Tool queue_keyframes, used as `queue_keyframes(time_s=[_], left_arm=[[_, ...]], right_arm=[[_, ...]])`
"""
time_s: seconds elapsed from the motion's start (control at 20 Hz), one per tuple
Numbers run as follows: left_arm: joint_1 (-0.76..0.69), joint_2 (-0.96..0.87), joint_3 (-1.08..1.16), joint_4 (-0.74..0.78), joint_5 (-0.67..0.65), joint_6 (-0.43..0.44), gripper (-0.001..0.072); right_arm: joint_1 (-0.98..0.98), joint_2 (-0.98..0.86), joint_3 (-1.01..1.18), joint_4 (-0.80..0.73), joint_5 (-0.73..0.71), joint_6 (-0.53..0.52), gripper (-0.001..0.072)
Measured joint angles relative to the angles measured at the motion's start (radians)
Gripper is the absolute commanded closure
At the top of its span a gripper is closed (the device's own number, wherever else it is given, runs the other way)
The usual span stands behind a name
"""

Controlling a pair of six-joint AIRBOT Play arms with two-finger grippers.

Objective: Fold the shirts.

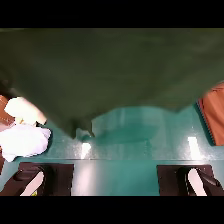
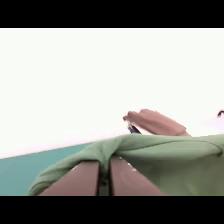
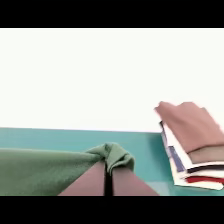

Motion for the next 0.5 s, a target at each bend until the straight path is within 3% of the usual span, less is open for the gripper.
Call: queue_keyframes(time_s=[0.25,0.5], left_arm=[[0.000,-0.062,-0.151,0.089,-0.041,-0.037,0.0676],[0.000,-0.267,-0.418,0.127,-0.084,-0.032,0.0676]], right_arm=[[-0.014,-0.154,0.084,0.008,0.139,0.043,0.0692],[0.124,-0.396,-0.100,-0.040,0.227,0.079,0.0692]])
